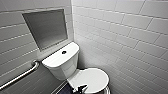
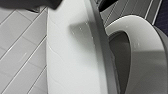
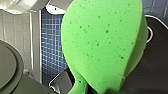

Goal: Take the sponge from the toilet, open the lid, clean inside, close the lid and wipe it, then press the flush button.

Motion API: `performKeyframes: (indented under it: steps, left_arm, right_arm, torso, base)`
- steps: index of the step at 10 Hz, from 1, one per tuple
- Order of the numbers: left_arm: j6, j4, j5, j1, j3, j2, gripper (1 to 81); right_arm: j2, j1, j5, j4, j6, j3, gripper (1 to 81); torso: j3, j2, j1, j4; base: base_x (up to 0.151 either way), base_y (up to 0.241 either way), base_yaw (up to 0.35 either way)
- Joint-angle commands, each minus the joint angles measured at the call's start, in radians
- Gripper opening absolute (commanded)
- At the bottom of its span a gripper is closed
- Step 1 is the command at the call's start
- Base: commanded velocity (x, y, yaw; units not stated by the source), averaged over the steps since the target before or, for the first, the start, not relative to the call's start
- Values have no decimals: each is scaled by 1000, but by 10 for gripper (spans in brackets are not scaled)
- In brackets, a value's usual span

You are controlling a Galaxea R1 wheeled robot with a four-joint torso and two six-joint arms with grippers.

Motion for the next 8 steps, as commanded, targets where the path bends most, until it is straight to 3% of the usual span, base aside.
performKeyframes:
  steps: [1,5,8]
  left_arm:
    - [0,29,-224,-217,110,-21,811]
    - [-15,26,-247,-246,280,-98,811]
    - [-12,15,-259,-269,282,-142,811]
  right_arm:
    - [-22,23,-55,-9,4,19,10]
    - [-14,26,-55,-11,2,22,10]
    - [-21,17,-55,-11,2,39,10]
  torso:
    - [0,0,0,0]
    - [9,0,0,0]
    - [10,0,0,0]
  base:
    - [0,0,0]
    - [0,0,0]
    - [0,0,0]
